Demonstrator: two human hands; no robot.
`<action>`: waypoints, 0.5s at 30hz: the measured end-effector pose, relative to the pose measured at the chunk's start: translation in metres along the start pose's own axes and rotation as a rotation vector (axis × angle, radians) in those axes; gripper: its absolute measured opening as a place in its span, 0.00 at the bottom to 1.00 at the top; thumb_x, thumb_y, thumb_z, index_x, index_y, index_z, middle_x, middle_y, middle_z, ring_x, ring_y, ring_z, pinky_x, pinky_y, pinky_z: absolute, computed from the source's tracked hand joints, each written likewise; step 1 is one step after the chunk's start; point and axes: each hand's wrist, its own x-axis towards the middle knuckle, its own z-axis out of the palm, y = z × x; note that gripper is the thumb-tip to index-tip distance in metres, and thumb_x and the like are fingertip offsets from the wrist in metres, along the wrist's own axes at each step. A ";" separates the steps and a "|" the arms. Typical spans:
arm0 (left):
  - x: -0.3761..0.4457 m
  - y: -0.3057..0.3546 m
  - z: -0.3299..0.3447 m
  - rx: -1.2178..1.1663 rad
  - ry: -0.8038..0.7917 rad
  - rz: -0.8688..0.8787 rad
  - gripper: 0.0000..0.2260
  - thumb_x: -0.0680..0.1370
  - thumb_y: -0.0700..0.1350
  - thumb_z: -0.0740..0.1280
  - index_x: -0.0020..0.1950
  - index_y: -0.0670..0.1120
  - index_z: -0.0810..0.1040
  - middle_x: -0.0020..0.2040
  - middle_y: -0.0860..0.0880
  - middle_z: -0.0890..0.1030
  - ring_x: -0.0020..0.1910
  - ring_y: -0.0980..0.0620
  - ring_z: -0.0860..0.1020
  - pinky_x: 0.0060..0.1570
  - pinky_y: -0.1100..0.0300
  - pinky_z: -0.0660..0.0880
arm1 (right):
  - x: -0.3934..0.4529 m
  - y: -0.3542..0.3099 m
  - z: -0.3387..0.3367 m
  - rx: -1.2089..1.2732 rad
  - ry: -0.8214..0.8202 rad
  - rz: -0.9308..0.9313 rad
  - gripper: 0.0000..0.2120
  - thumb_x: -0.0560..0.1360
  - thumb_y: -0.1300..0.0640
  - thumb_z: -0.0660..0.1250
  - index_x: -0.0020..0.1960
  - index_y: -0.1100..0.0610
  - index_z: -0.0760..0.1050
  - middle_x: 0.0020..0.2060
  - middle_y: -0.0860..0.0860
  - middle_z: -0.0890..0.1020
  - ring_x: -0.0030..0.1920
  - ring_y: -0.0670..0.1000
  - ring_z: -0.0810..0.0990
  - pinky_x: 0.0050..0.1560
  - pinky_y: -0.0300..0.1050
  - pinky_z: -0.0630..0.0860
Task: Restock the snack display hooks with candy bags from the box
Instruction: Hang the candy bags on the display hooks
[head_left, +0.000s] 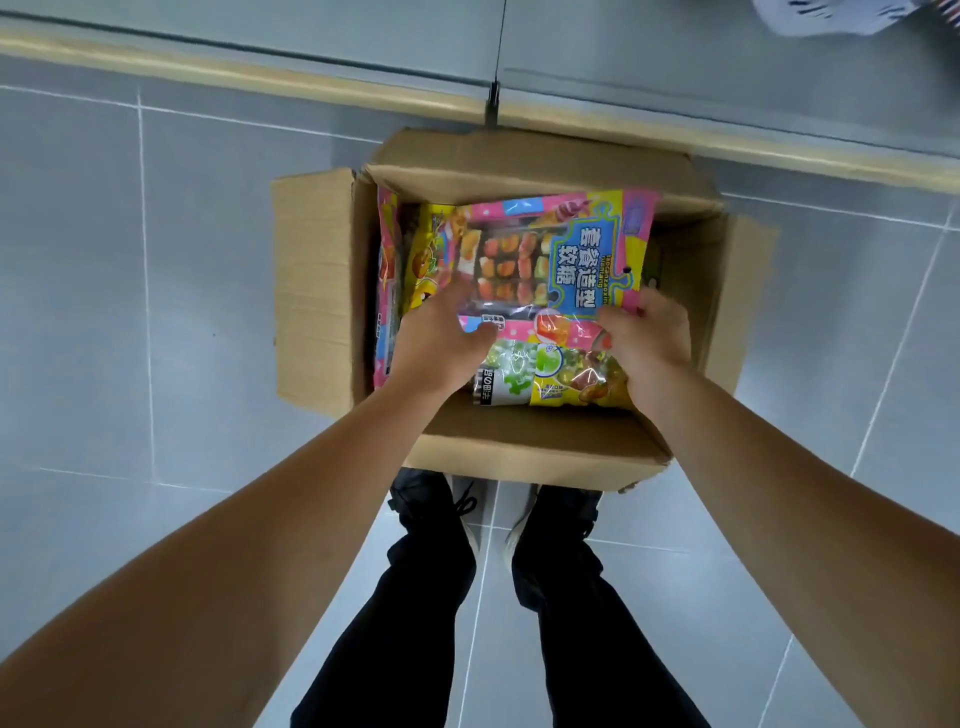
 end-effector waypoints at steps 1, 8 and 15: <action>-0.006 0.007 -0.005 -0.003 0.014 0.027 0.16 0.76 0.46 0.68 0.63 0.52 0.76 0.60 0.54 0.80 0.52 0.49 0.80 0.50 0.58 0.76 | -0.006 -0.002 -0.006 -0.029 0.009 -0.054 0.02 0.72 0.60 0.67 0.42 0.58 0.76 0.35 0.51 0.81 0.35 0.52 0.79 0.36 0.45 0.75; -0.058 0.057 -0.055 -0.104 0.030 0.229 0.45 0.60 0.46 0.83 0.73 0.47 0.67 0.63 0.57 0.74 0.56 0.65 0.72 0.56 0.80 0.63 | -0.086 -0.052 -0.063 -0.576 -0.288 -0.521 0.09 0.75 0.64 0.65 0.54 0.60 0.79 0.44 0.53 0.81 0.46 0.54 0.78 0.37 0.42 0.66; -0.123 0.087 -0.111 -0.188 -0.223 0.177 0.12 0.70 0.33 0.74 0.51 0.41 0.81 0.39 0.52 0.83 0.31 0.70 0.76 0.35 0.74 0.70 | -0.161 -0.104 -0.112 -0.535 -0.350 -0.539 0.10 0.74 0.65 0.67 0.55 0.58 0.79 0.44 0.51 0.81 0.44 0.45 0.79 0.41 0.41 0.72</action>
